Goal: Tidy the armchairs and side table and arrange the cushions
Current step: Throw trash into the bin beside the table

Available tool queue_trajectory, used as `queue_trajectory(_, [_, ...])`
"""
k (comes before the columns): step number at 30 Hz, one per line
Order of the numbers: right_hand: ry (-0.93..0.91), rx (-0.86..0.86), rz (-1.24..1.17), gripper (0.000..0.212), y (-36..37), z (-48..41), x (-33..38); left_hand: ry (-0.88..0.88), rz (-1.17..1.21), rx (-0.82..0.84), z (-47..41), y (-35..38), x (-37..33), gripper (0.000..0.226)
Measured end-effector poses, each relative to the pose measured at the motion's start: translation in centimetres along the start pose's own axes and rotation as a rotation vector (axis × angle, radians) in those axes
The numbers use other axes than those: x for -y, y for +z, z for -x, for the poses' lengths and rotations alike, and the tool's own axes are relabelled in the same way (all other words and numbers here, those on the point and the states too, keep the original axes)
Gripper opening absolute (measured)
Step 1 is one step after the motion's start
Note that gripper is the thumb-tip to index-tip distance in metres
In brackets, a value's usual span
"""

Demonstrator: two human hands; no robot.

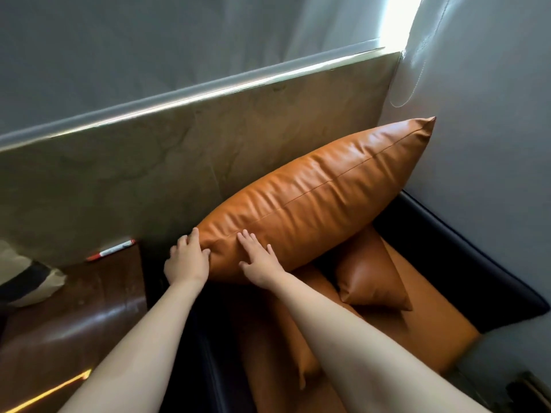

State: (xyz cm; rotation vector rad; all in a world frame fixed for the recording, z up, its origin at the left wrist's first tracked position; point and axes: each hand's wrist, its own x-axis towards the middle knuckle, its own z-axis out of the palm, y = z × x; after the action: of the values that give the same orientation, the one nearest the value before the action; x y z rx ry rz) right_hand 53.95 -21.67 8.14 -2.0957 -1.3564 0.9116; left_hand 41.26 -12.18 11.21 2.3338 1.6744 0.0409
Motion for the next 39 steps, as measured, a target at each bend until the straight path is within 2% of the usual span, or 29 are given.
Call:
queue_trajectory(11, [-0.049, 0.046, -0.037, 0.072, -0.4, -6.0, 1.6, -0.008, -0.161, -0.127, -5.0, -0.3, 1.0, 0.053])
queue_trajectory(18, [-0.084, -0.003, 0.004, 0.074, 0.3, -4.0, 0.7, 0.028, -0.156, -0.016, -3.9, -0.5, 1.5, 0.056])
queue_trajectory(25, [-0.051, -0.038, 0.136, 0.073, 1.2, 0.7, 0.3, 0.104, -0.224, 0.018, 0.6, 0.0, 1.2, 0.069])
queue_trajectory(32, [0.020, -0.036, 0.198, 0.074, 3.2, 7.7, -2.0, 0.254, -0.187, 0.047, 7.1, 1.1, 0.1, 0.067])
queue_trajectory(39, [0.086, -0.013, 0.240, 0.075, 4.4, 13.8, -4.1, 0.274, -0.156, 0.146, 15.2, 4.2, 0.8, 0.066])
